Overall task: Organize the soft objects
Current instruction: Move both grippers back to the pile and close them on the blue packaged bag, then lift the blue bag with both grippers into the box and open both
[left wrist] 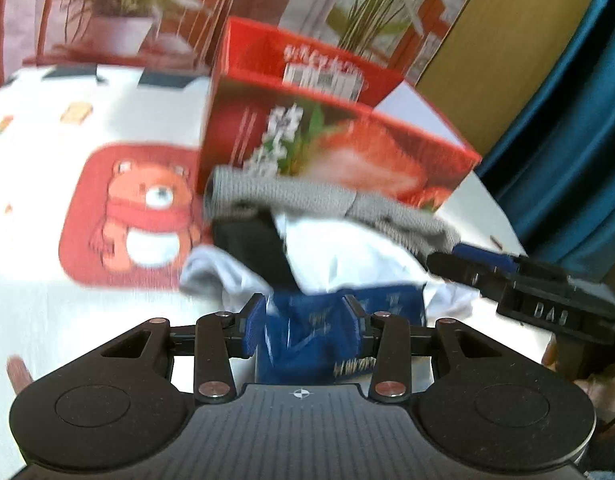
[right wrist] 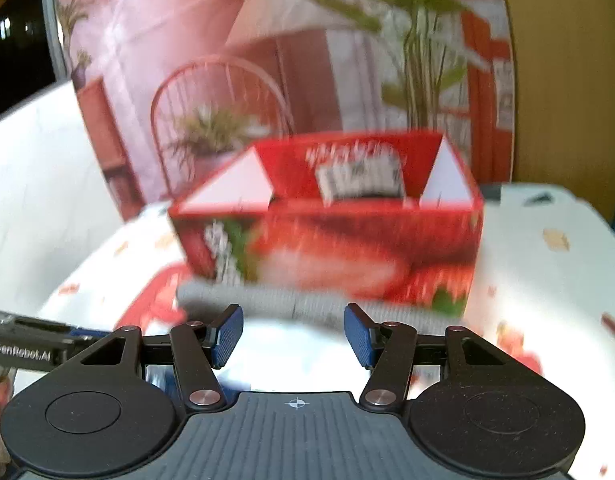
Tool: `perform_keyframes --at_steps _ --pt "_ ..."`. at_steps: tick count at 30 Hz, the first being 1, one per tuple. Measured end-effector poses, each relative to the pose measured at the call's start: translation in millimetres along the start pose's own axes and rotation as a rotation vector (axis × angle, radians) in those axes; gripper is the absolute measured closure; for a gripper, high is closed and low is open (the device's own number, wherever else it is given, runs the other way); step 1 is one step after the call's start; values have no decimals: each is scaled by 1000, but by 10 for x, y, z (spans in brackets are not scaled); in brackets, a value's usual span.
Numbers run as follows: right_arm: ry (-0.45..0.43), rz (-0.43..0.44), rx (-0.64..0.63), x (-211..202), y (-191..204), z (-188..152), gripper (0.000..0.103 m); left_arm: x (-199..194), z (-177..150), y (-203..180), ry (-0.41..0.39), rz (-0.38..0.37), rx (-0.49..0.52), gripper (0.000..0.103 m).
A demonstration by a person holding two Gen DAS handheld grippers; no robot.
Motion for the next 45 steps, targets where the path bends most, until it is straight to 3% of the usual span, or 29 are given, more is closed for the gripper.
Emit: perform_keyframes --at_steps 7,21,29,38,45 --pt "168 15 14 133 74 -423 50 100 -89 66 53 -14 -24 60" --pt "282 80 27 337 154 -576 50 292 -204 154 110 -22 -74 60" --pt "286 85 28 378 143 -607 50 344 -229 253 113 -49 -137 57" --pt "282 94 34 368 152 -592 58 319 -218 139 105 -69 -95 68" --pt "255 100 30 305 177 -535 63 221 -155 86 58 -75 -68 70"
Point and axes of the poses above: each gripper's, at about its wrist camera, not at the fingertips, and x roughly the way its jaws point, y to its left, z to its top, the point moved 3 cm from there along x, roughly the way its jaws point, and after that the axes turned 4 degrees about -z, right-handed, at the moved point
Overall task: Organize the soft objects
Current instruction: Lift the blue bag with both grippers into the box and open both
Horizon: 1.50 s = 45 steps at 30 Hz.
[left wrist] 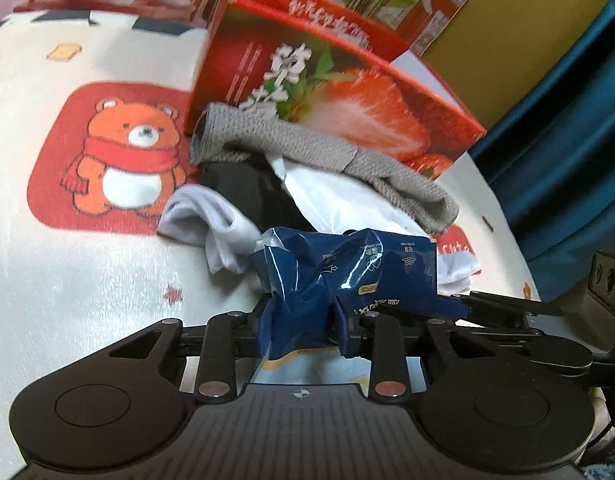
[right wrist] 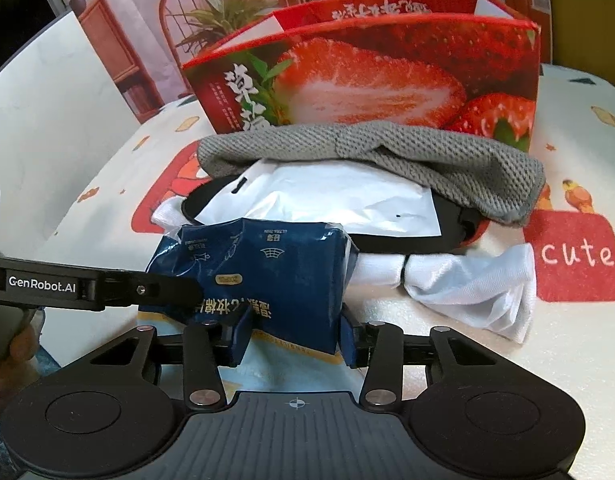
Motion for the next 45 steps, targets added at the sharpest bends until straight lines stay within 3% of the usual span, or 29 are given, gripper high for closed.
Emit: perform_keyframes --at_steps 19,27,34,45 --pt "-162 -1 -91 -296 133 253 64 -322 172 -174 -145 1 85 70" --pt "-229 6 -135 -444 209 462 64 -495 395 -319 -215 10 154 70" --pt "-314 3 -203 -589 232 914 64 -617 879 -494 -297 19 206 70" --pt "-509 -75 -334 -588 130 2058 64 -544 1934 -774 -505 53 273 70"
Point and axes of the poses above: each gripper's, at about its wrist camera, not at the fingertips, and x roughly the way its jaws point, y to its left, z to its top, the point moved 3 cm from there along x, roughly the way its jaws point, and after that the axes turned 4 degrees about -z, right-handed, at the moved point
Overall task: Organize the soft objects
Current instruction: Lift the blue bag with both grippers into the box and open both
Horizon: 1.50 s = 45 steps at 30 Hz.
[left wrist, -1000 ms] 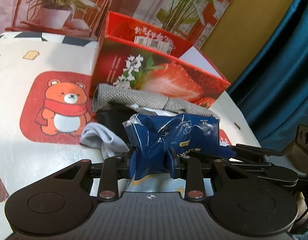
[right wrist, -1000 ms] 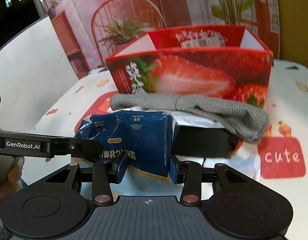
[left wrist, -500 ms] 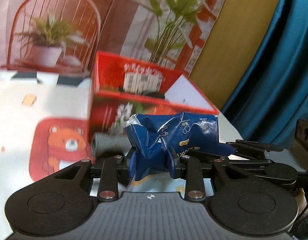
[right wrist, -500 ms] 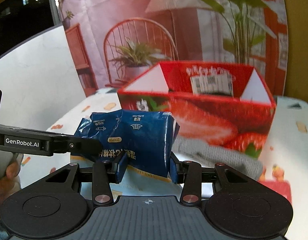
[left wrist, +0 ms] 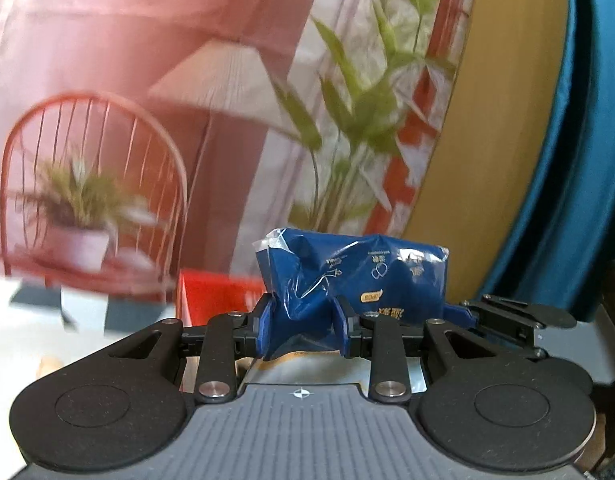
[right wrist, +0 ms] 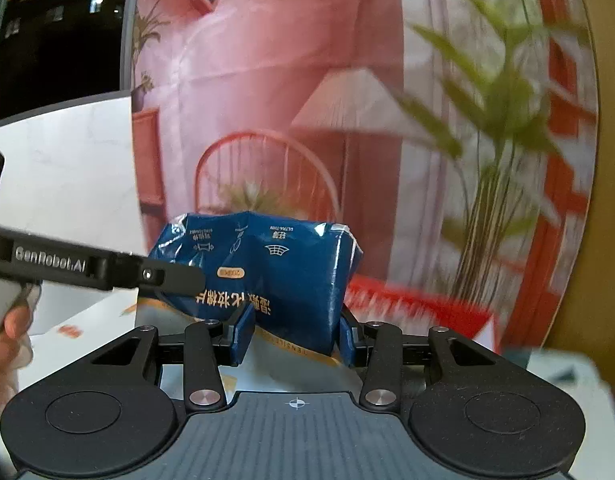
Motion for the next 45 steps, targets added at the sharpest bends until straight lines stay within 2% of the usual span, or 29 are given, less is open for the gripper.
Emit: perform_keyframes --at_steps 5,7,10,13,18,23,27,32,34,35,39,45 --pt "-81 -62 -61 335 -147 131 64 332 181 -13 -60 34 78 70" --pt "-97 -87 -86 490 -203 94 64 489 172 -6 -50 48 106 70" --pt "-77 -117 -119 718 -258 -33 64 713 62 58 1 54 128 70" --pt "-14 -129 -136 920 -301 -234 63 896 -115 128 92 42 119 70" --pt "153 -71 -61 1101 -397 -541 64 1065 -363 230 245 16 78 70" --pt "285 -36 19 1206 -447 -706 64 1181 -517 246 360 8 96 70" --pt "372 -29 111 1318 -484 -814 64 1263 -571 320 400 20 68 70" --pt "414 -40 199 1370 -499 -889 64 1328 -585 354 406 35 69 69" --pt "413 -65 199 1384 -490 -881 62 1324 -564 351 392 42 67 66" --pt "411 -85 197 1391 -487 -876 58 1315 -554 343 387 54 73 62" --pt "394 -167 203 1397 -498 -850 50 1229 -488 316 352 82 108 55" --pt "306 -233 199 1172 -544 -815 47 954 -382 279 276 103 105 51"
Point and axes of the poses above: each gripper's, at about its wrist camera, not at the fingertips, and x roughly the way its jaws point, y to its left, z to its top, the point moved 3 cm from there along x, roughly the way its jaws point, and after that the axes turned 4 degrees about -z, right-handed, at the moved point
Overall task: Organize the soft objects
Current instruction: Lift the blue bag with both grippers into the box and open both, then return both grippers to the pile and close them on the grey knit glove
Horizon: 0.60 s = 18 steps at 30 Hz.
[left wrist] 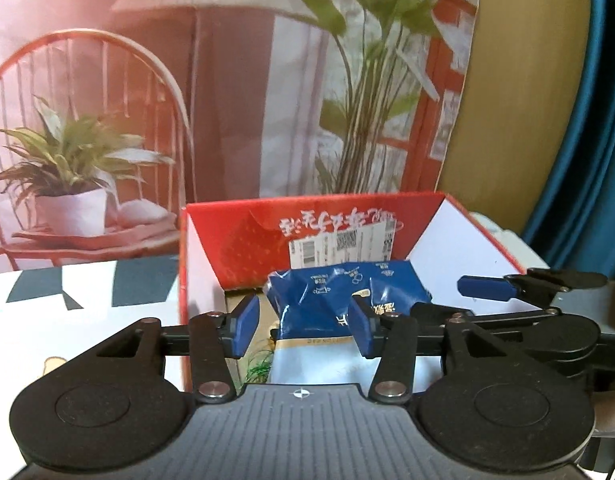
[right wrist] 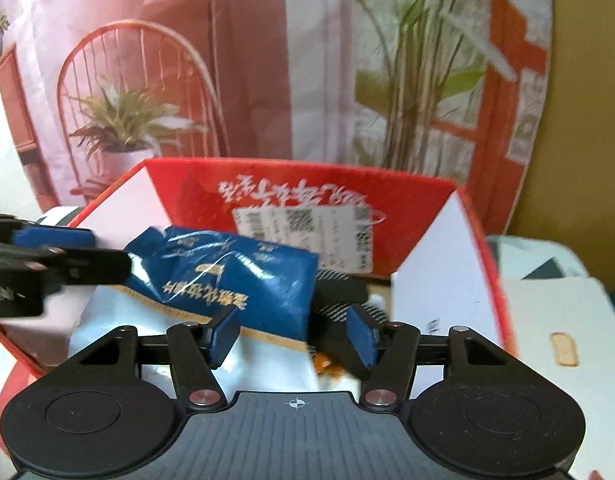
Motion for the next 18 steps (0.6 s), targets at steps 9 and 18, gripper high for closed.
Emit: perform_keyframes --at_steps 9,18 --pt "-195 59 50 -680 -101 -157 46 -581 -329 -17 -75 -11 -61 51" --pt "-275 90 65 -1166 -78 -486 46 -748 -822 -13 -32 -10 -128 51"
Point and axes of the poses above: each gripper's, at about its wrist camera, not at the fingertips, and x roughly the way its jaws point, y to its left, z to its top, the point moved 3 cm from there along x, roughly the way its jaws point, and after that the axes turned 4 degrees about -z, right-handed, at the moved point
